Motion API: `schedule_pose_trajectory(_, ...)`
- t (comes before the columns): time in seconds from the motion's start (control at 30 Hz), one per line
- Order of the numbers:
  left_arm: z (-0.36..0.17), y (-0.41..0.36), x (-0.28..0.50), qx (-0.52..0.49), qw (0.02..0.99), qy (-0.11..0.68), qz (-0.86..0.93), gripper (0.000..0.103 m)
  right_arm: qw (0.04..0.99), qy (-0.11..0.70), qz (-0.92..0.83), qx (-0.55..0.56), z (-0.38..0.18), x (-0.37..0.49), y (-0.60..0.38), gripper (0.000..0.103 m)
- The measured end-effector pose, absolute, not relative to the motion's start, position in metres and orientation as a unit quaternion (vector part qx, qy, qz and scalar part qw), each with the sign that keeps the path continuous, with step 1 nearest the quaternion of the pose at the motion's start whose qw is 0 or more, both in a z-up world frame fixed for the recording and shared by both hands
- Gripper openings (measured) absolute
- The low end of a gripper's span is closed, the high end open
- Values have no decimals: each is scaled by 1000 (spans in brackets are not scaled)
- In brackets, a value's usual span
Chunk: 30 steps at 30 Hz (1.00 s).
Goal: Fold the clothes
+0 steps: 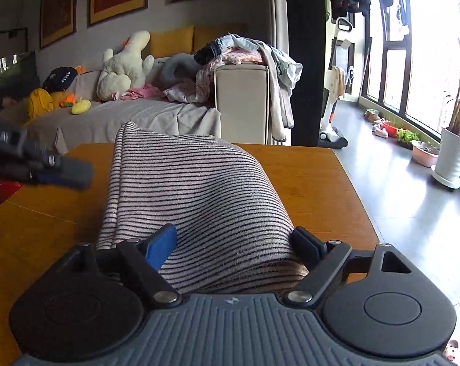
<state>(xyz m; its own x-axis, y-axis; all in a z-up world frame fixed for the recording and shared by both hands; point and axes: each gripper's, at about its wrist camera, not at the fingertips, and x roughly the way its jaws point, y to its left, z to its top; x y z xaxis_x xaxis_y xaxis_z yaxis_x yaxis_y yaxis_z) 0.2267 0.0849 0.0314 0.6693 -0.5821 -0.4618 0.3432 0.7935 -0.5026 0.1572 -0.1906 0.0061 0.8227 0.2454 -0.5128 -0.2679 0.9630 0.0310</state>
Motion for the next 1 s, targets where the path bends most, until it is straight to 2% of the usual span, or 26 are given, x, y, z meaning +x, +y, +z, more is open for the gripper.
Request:
schedule_pose_trajectory(0.03, 43, 82, 226, -183, 900, 294, -267, 32, 954, 265, 136, -25, 6, 155, -188, 84)
schedule_pose_trajectory(0.1, 61, 71, 228, -171, 904, 264, -290, 46, 954, 264, 140, -31, 7, 150, -183, 84)
schedule_pose_trajectory(0.17, 65, 44, 243, -160, 898, 262, -315, 51, 954, 263, 143, -35, 7, 146, -178, 84)
schedule_pose_trajectory(0.27, 38, 21, 271, -129, 901, 305, -280, 49, 952, 263, 152, -31, 12, 141, -177, 85)
schedule_pose_trajectory(0.3, 21, 22, 277, -128, 896, 331, -265, 47, 952, 262, 158, -15, 16, 141, -183, 90)
schedule_pose_trajectory(0.33, 5, 28, 281, -130, 891, 350, -259, 47, 952, 261, 161, 14, 19, 142, -193, 103)
schedule_pose_trajectory(0.43, -13, 45, 278, -152, 887, 338, -275, 46, 947, 269, 148, 96, 23, 154, -225, 103)
schedule_pose_trajectory(0.57, -11, 59, 279, -158, 883, 343, -277, 45, 937, 299, 112, 139, 7, 177, -244, 103)
schedule_pose_trajectory(0.77, -12, 60, 279, -147, 886, 337, -283, 45, 925, 289, 138, 206, -8, 183, -239, 103)
schedule_pose_trajectory(1.0, -15, 66, 284, -150, 884, 334, -291, 45, 879, 351, 230, 224, -24, 195, -216, 103)
